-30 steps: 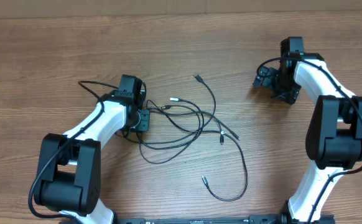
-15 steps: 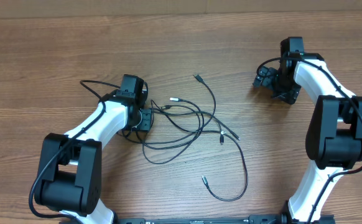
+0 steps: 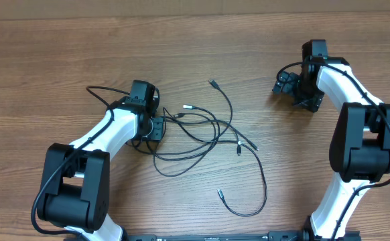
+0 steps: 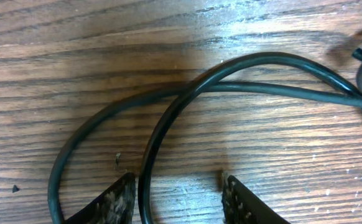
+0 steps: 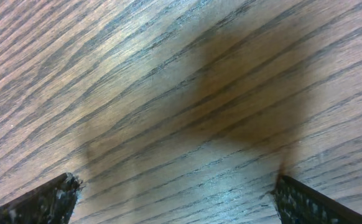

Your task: Untangle cables

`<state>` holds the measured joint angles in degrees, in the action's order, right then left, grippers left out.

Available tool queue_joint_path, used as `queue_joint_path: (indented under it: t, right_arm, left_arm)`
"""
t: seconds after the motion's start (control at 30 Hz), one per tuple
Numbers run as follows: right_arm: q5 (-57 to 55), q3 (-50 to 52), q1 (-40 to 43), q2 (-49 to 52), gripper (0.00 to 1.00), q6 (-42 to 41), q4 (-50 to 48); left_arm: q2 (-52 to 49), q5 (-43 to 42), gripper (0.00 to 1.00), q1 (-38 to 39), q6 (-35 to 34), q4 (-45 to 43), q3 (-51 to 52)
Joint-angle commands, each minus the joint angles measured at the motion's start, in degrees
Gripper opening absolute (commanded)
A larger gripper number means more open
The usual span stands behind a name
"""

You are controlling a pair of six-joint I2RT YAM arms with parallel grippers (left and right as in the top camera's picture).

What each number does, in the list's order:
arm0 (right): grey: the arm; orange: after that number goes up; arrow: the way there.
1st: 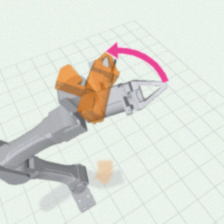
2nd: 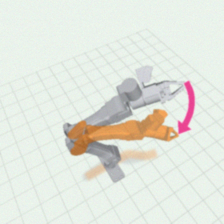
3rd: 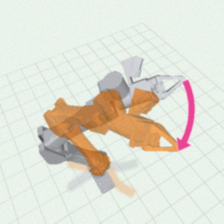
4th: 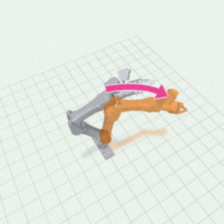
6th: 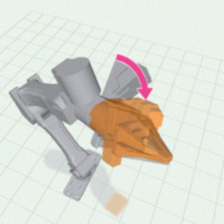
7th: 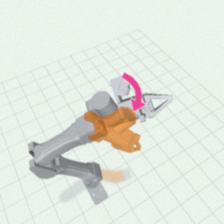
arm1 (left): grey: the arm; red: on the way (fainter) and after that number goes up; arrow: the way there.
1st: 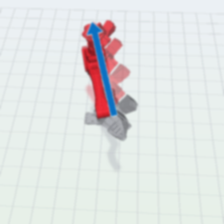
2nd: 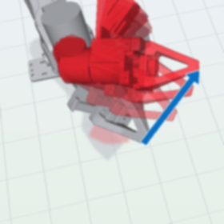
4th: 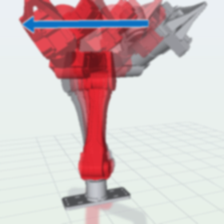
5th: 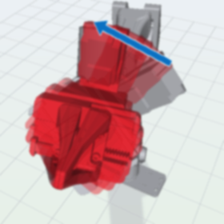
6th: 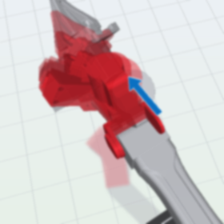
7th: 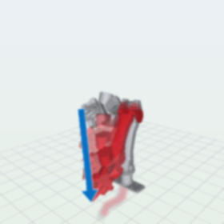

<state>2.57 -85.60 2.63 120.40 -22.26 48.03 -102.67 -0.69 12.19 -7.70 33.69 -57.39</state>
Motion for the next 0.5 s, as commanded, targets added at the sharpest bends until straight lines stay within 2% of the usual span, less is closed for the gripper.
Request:
queue_joint_path:
  t: [0.0,0.23,0.3,0.37,0.47]
  right_arm:
    - [-0.39,-0.72,0.22,0.52,1.0,-0.15,-0.2]
    - [-0.39,-0.72,0.22,0.52,1.0,-0.15,-0.2]
    - [-0.39,-0.72,0.22,0.52,1.0,-0.15,-0.2]
    - [-0.39,-0.72,0.22,0.52,1.0,-0.15,-0.2]
    - [-0.39,-0.72,0.22,0.52,1.0,-0.15,-0.2]
  left_arm:
    - [-3.96,-0.17,0.46,-0.26,-0.2,0.33,2.25]
    - [-3.96,-0.17,0.37,-0.26,-0.2,0.33,2.25]
    - [-3.96,-0.17,0.41,-0.26,-0.2,0.33,2.25]
    - [-3.96,-0.17,0.52,-0.26,-0.2,0.33,2.25]
    - [-3.96,-0.17,0.5,-0.26,-0.2,0.33,2.25]
